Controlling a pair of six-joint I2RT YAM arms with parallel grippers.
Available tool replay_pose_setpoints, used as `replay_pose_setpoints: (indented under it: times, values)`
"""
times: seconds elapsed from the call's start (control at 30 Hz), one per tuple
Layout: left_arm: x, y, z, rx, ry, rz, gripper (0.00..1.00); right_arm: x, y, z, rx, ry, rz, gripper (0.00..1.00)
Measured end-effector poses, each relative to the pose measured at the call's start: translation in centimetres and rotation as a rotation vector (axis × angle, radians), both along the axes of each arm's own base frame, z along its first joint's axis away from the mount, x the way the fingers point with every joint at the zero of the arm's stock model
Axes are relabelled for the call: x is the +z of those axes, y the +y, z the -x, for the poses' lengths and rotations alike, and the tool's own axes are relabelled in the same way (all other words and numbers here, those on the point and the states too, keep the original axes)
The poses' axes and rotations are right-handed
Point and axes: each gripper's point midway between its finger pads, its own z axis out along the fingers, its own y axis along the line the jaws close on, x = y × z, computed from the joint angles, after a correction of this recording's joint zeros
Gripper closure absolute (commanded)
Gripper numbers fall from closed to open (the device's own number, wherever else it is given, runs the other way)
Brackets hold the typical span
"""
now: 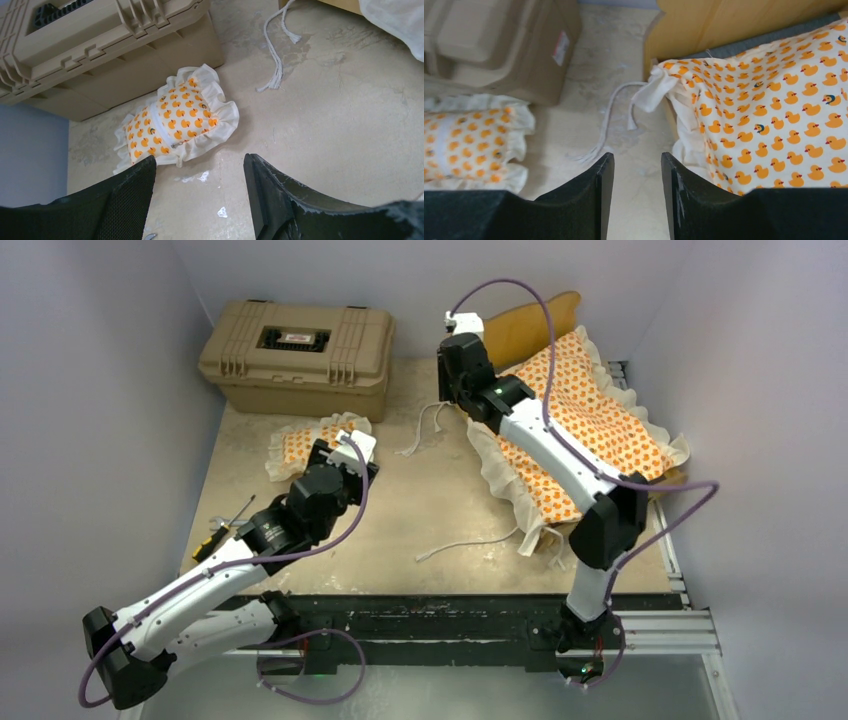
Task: Set up the pet bed
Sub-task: Adjust the mattress on the bed frame.
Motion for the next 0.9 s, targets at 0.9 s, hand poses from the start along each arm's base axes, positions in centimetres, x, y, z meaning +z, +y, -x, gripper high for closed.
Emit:
replay_pose_setpoints:
  times: [0.9]
  values:
    - [-0.2, 0.8, -0.3, 0.032, 0.002, -0.001, 0.36, -13.4, -4.6, -5.7, -0.204, 0.097, 0.508, 0.67]
